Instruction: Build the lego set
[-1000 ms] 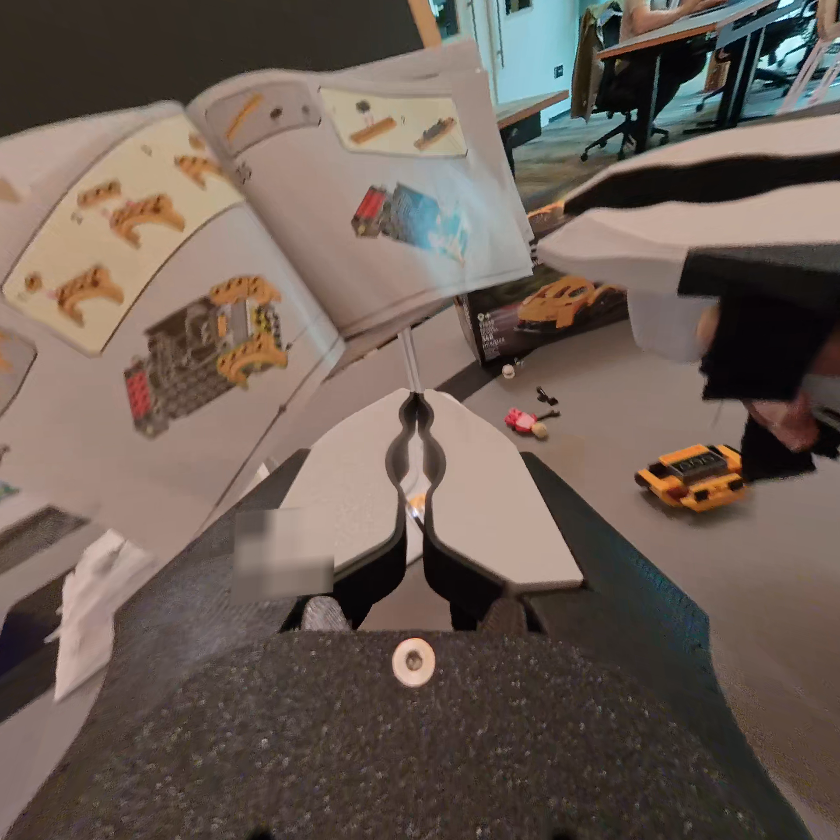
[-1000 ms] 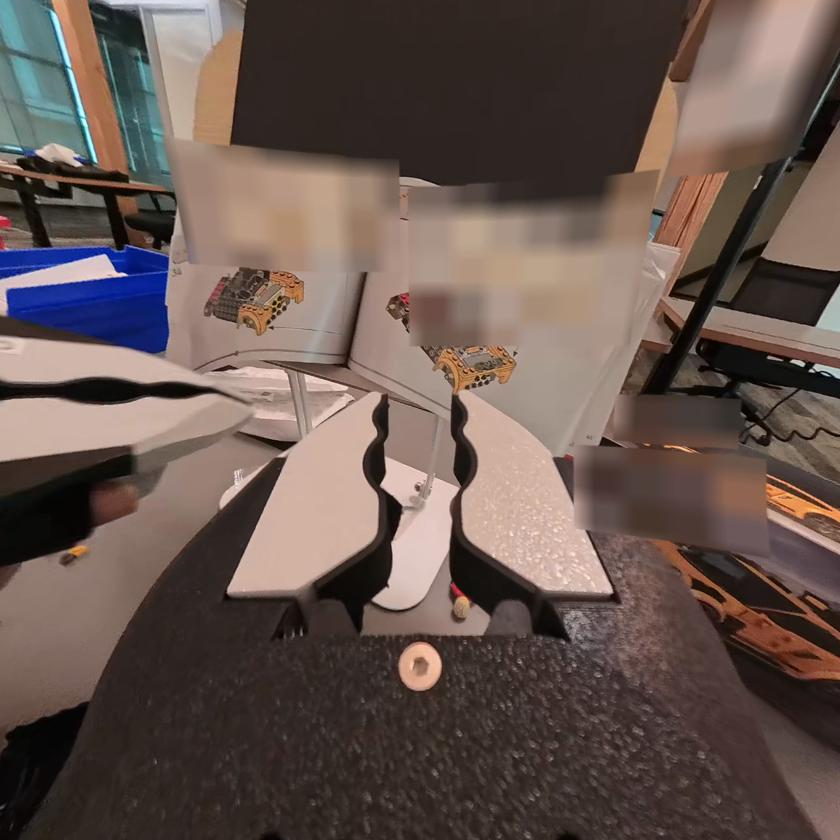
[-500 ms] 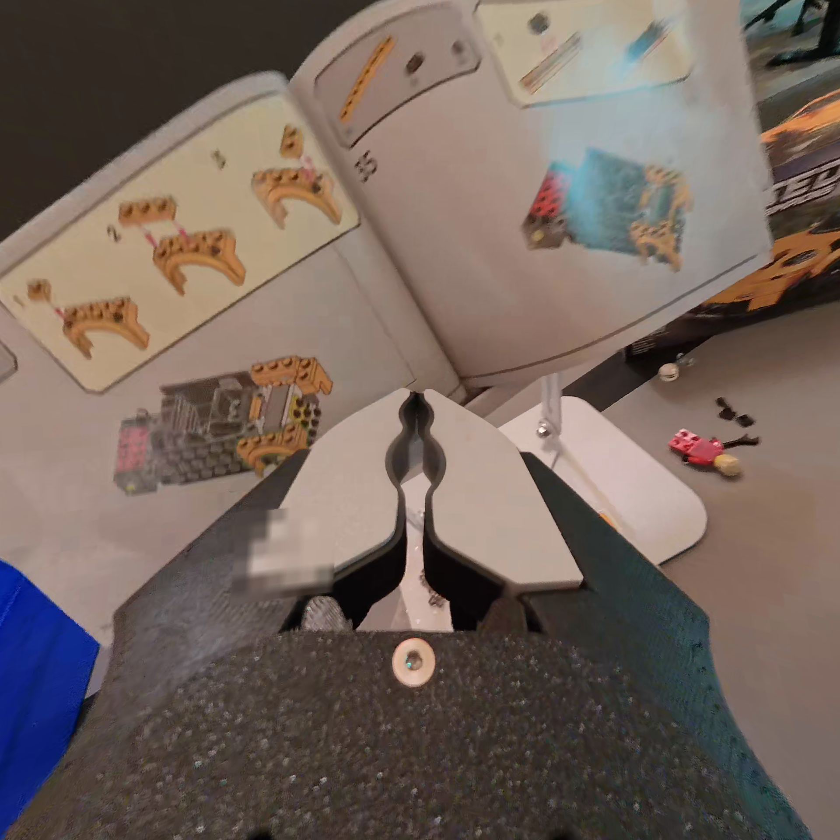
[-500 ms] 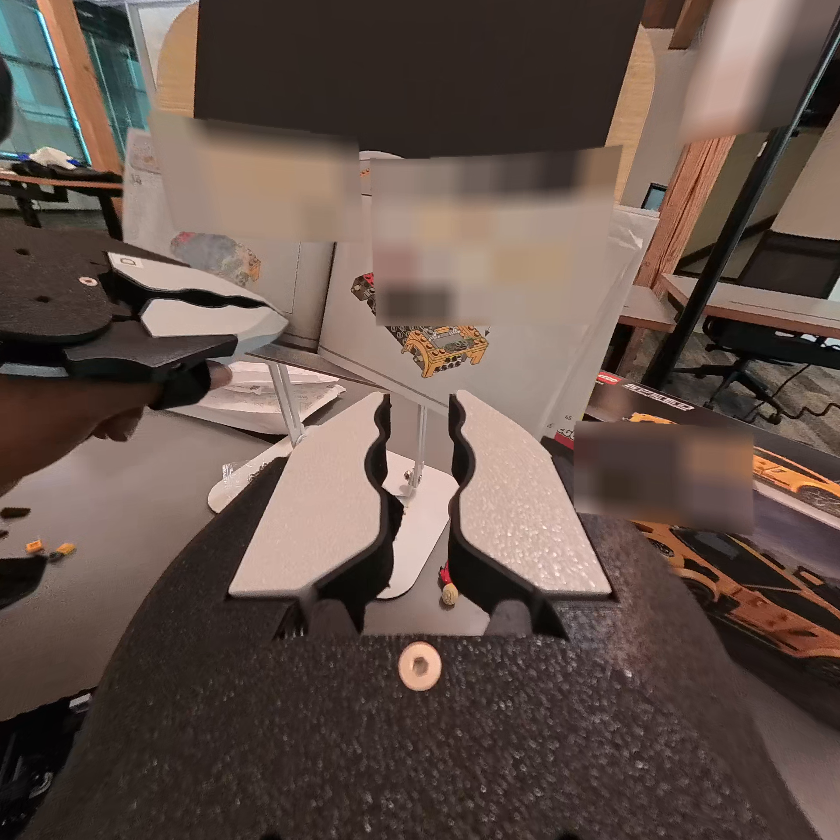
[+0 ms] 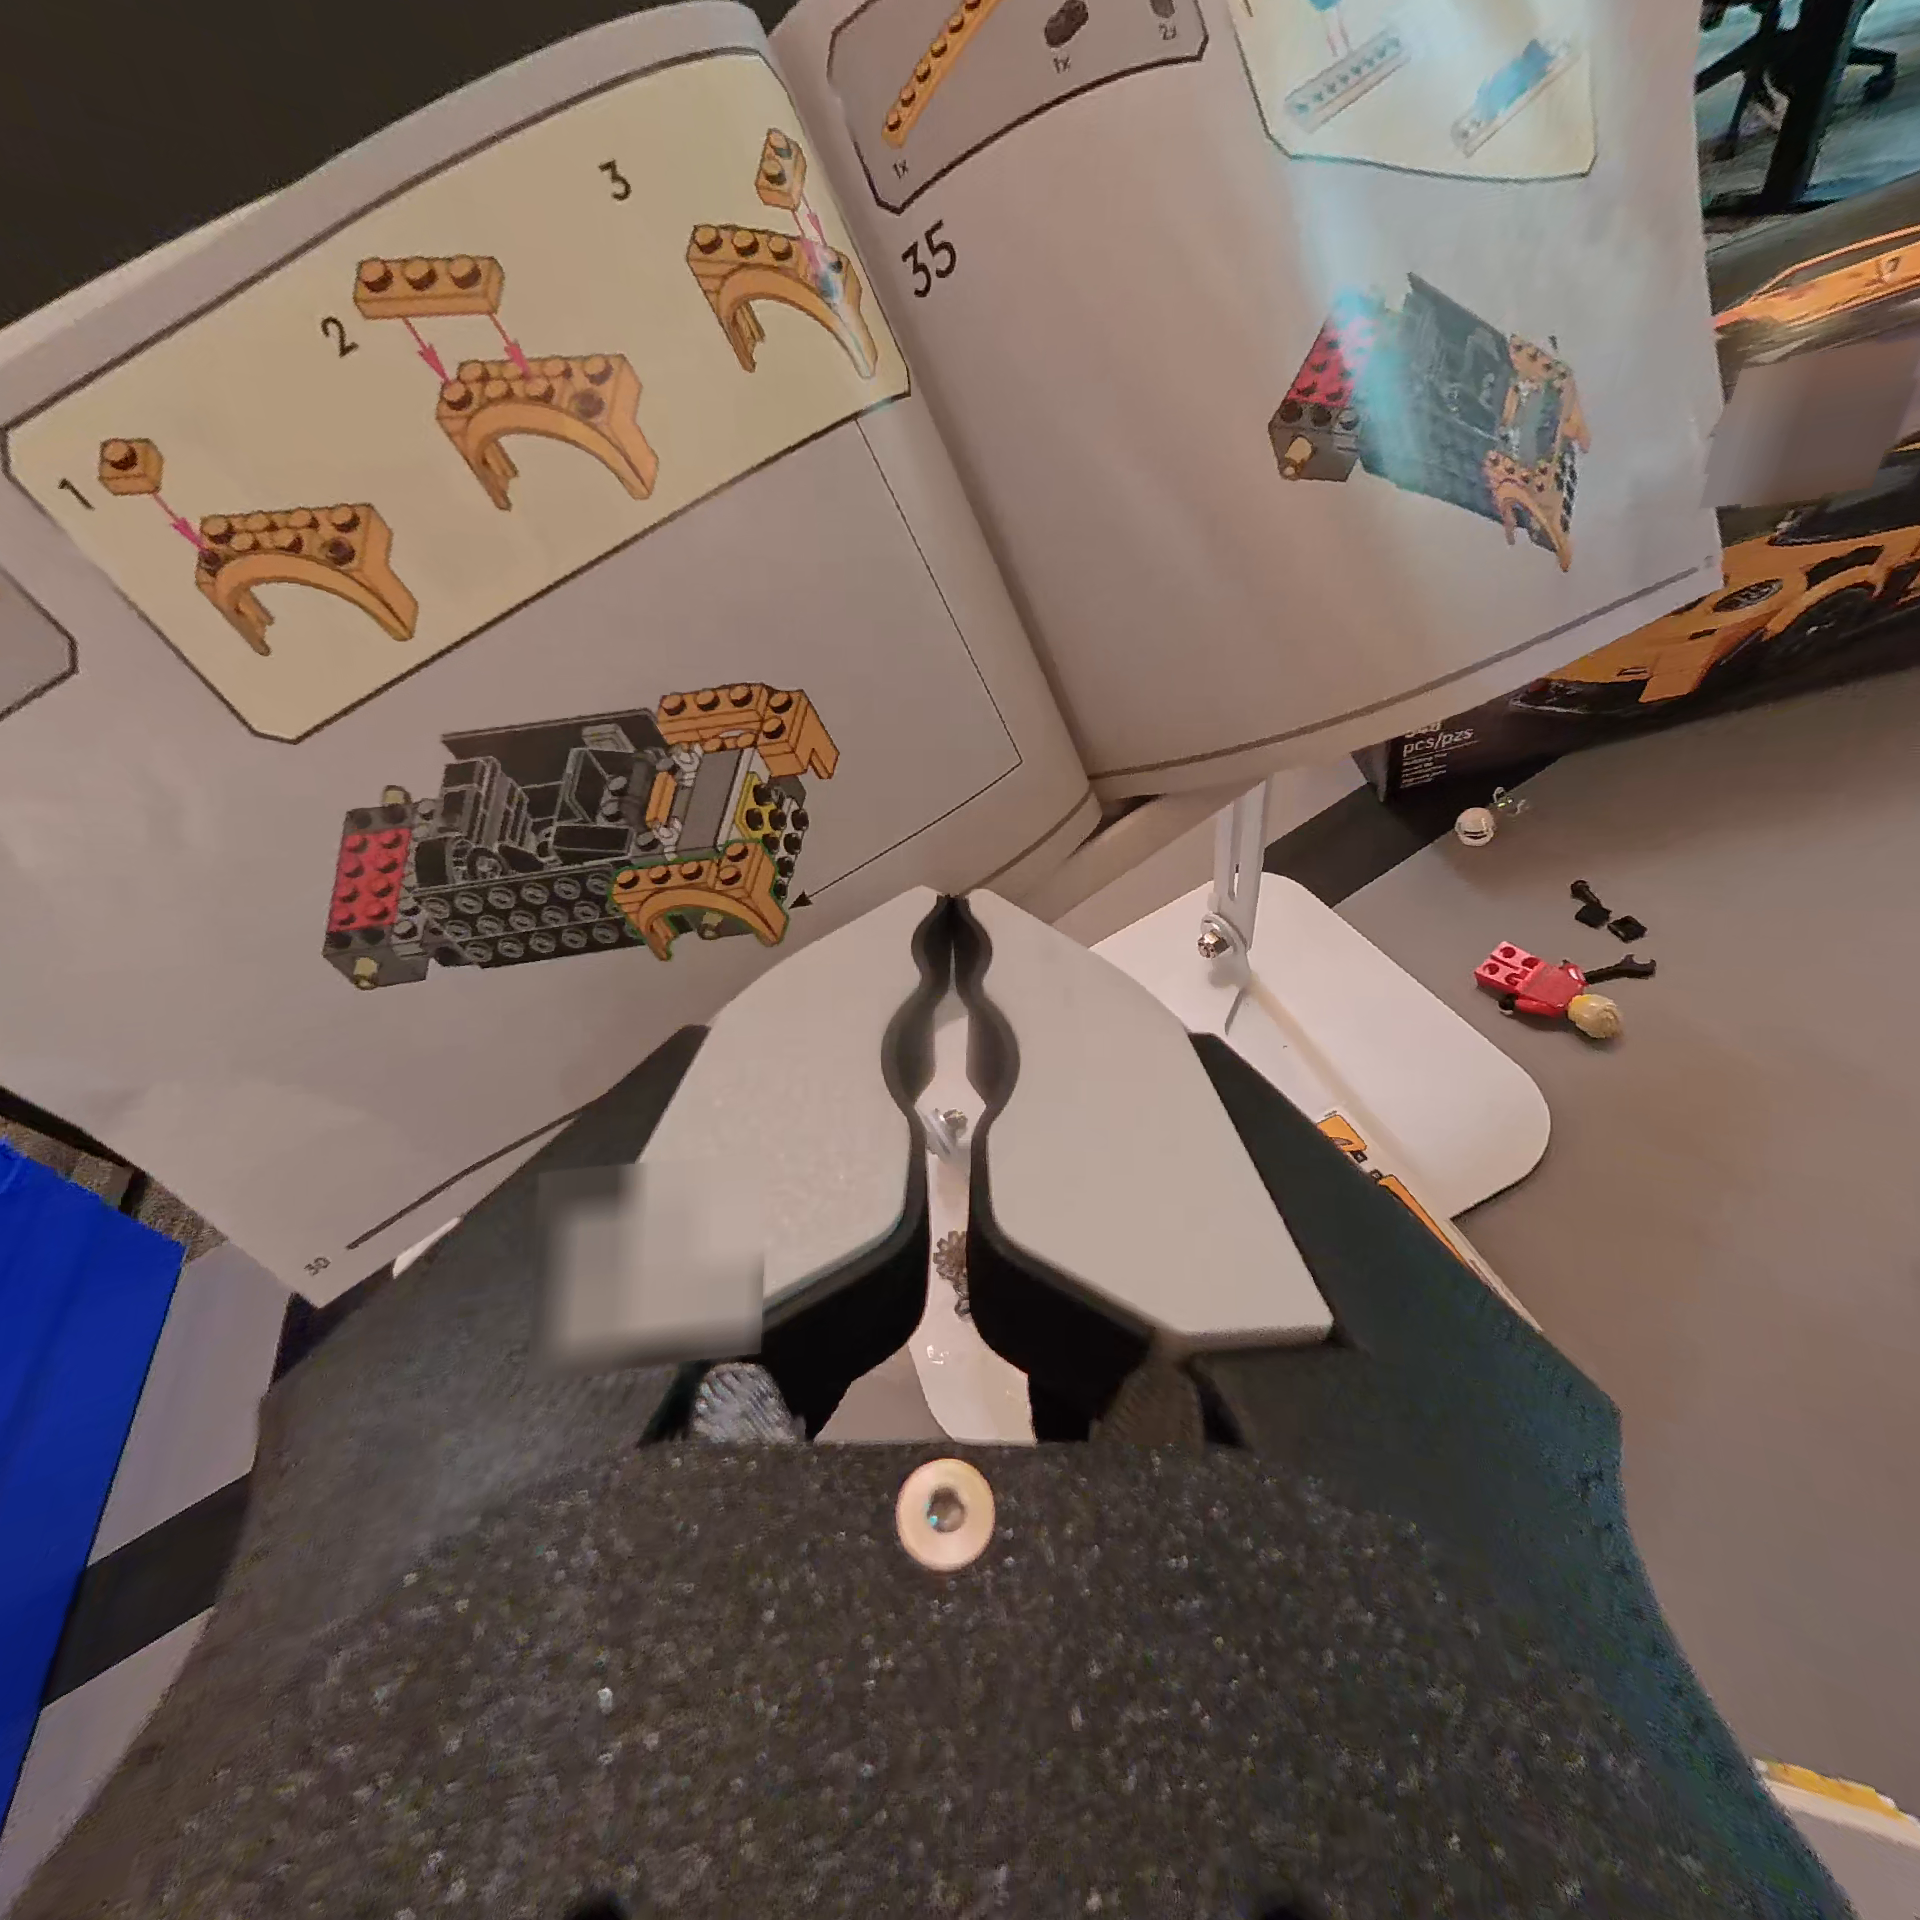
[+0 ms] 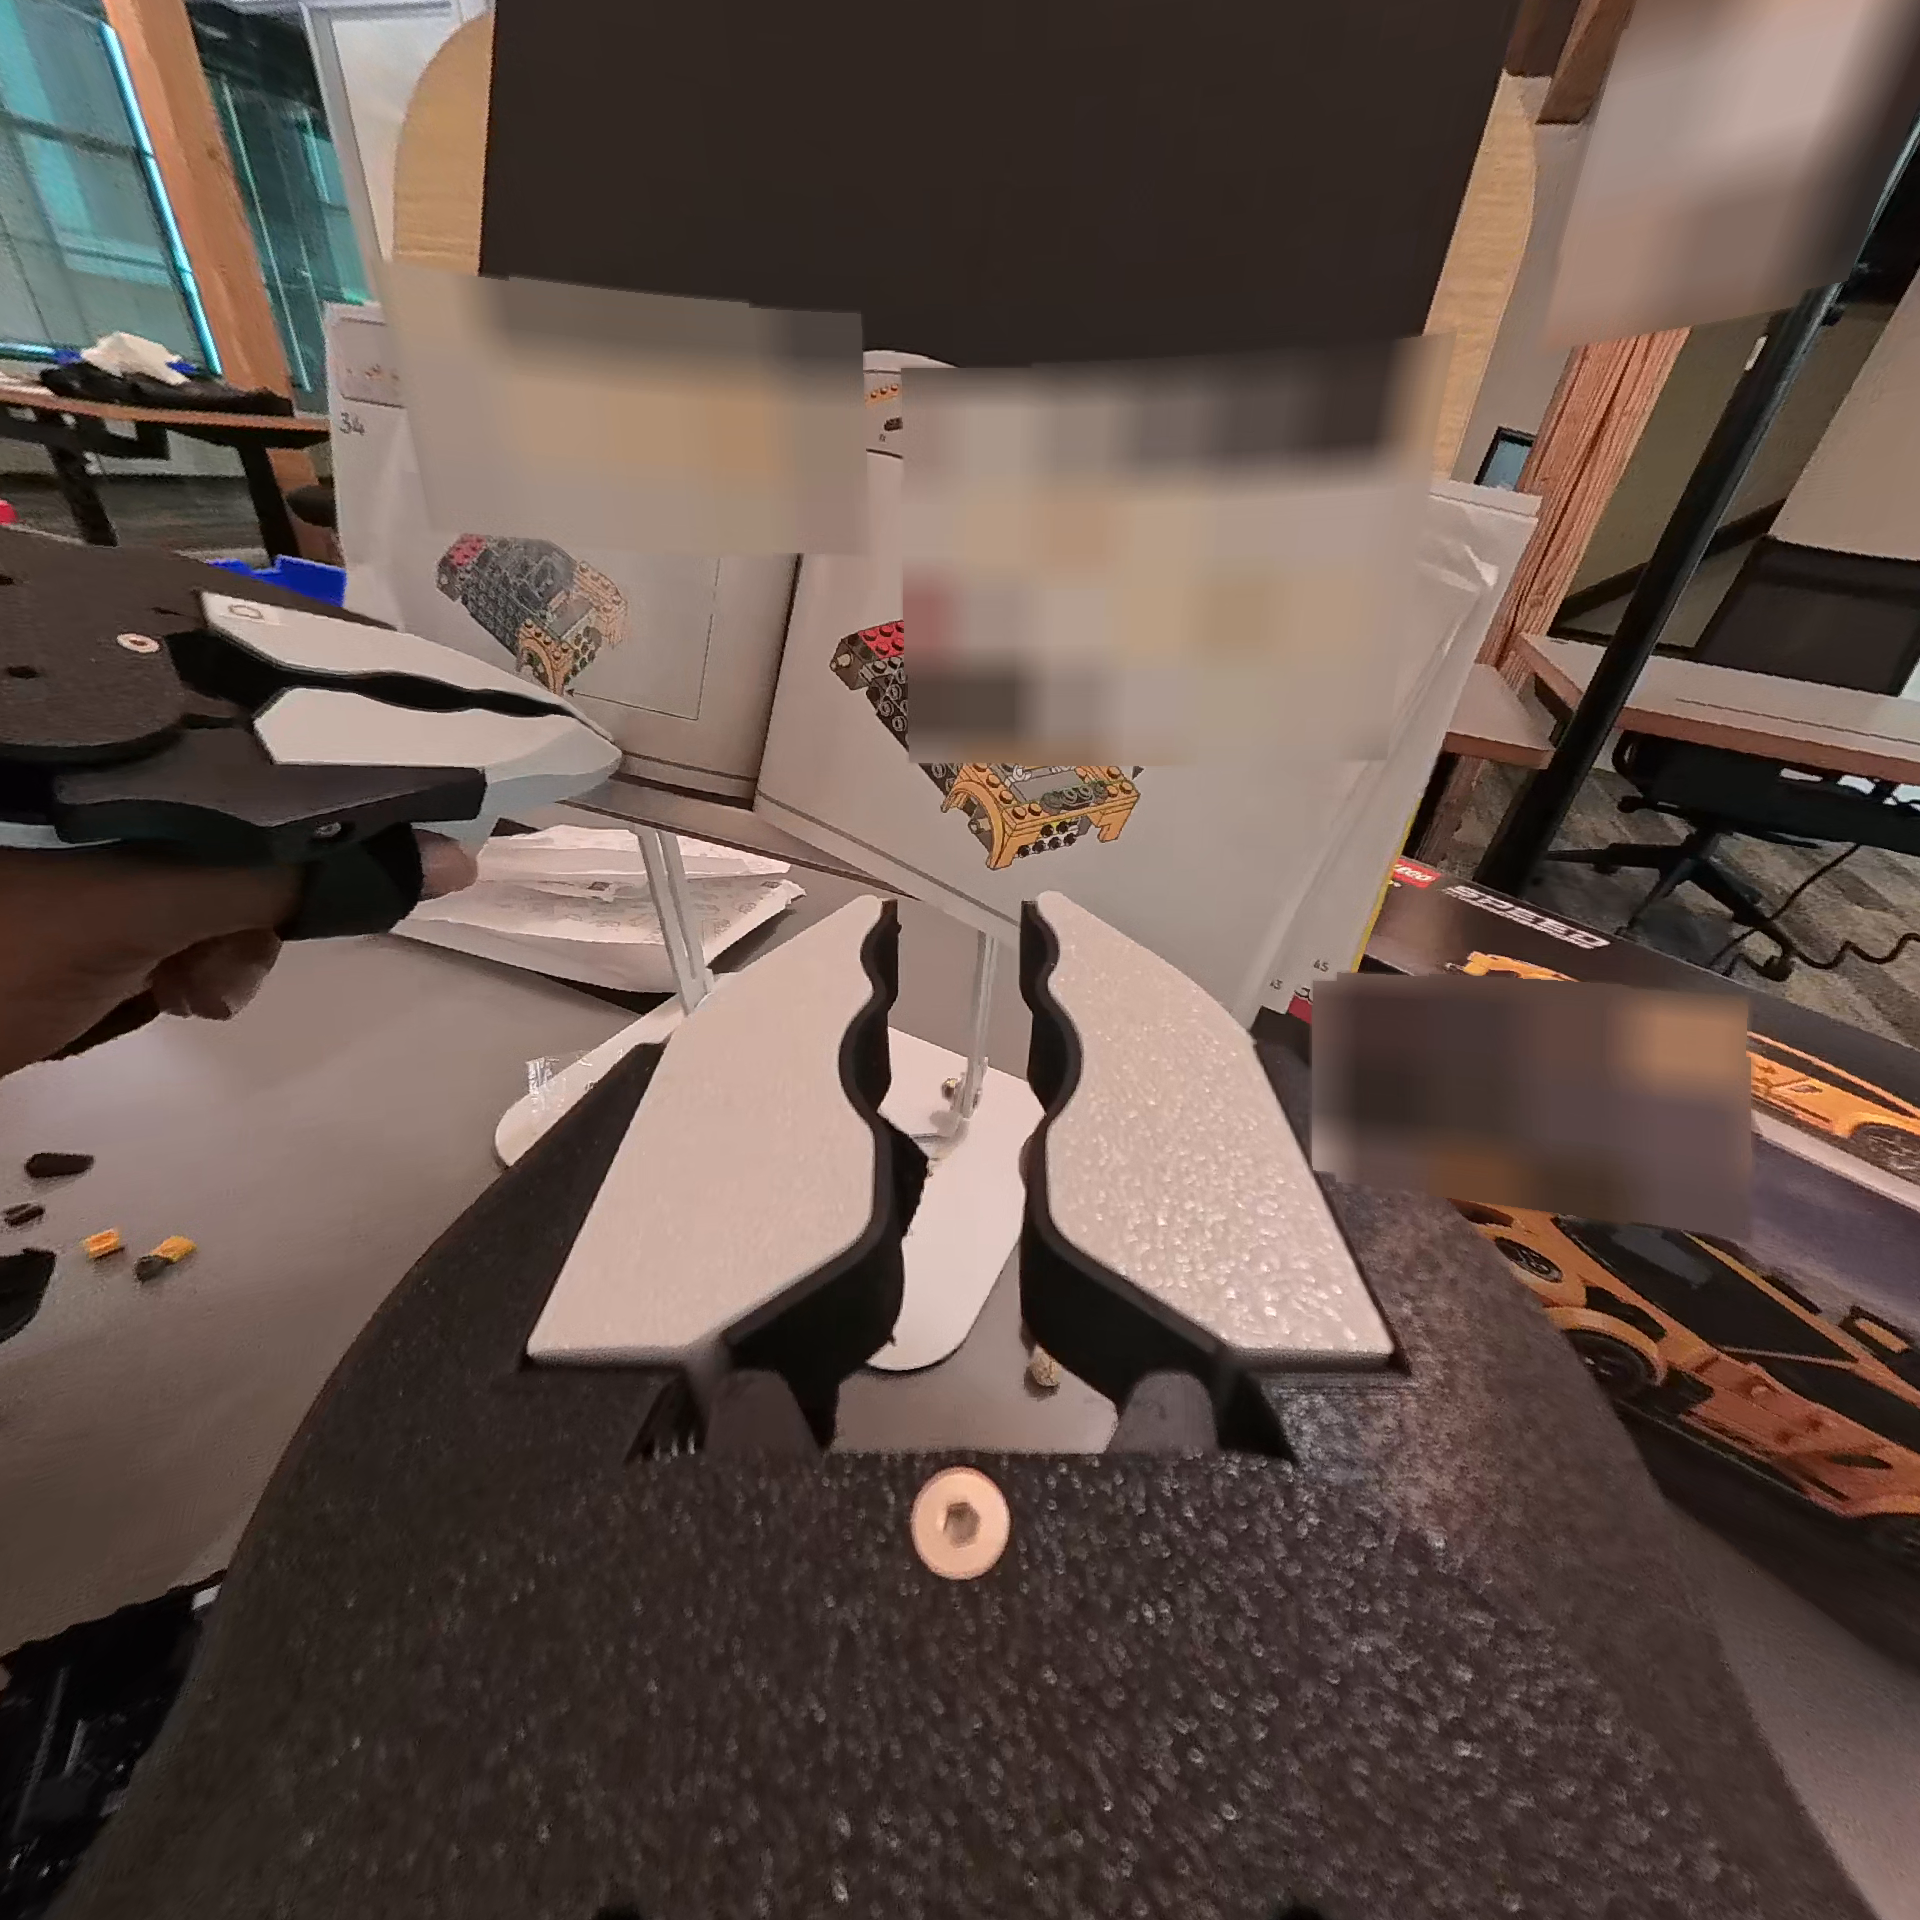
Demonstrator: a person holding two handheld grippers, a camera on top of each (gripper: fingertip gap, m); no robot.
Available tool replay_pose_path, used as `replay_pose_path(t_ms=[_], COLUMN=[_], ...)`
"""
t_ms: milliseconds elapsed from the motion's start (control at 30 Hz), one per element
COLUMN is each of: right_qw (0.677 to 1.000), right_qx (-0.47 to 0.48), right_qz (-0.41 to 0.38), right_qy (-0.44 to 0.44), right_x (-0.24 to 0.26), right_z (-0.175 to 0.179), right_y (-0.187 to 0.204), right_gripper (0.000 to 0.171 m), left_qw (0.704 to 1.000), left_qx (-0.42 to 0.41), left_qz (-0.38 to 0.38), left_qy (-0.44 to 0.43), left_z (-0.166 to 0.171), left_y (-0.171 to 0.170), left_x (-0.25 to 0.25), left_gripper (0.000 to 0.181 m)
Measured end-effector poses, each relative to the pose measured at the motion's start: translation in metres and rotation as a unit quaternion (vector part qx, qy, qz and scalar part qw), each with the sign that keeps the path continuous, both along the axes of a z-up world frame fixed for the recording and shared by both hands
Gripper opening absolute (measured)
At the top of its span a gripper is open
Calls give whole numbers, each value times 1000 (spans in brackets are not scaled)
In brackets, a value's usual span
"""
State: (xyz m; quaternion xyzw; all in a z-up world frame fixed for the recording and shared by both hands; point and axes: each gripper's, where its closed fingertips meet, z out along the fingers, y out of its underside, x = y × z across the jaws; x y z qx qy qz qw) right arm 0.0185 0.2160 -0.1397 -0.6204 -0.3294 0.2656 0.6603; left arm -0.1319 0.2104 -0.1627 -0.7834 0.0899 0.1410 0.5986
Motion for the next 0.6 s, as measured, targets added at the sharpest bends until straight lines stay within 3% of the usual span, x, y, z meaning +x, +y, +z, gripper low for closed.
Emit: replay_pose_path(t_ms=[600], right_qw=[999], right_qx=[3], right_qz=[-2], right_qy=[-38], right_x=[-24], right_z=[-33], right_y=[-8], right_gripper=[23], left_qw=[998], left_qx=[44], left_qz=[-31], left_qy=[-41], left_z=[2], left_y=[-35], left_x=[22], left_gripper=[0])
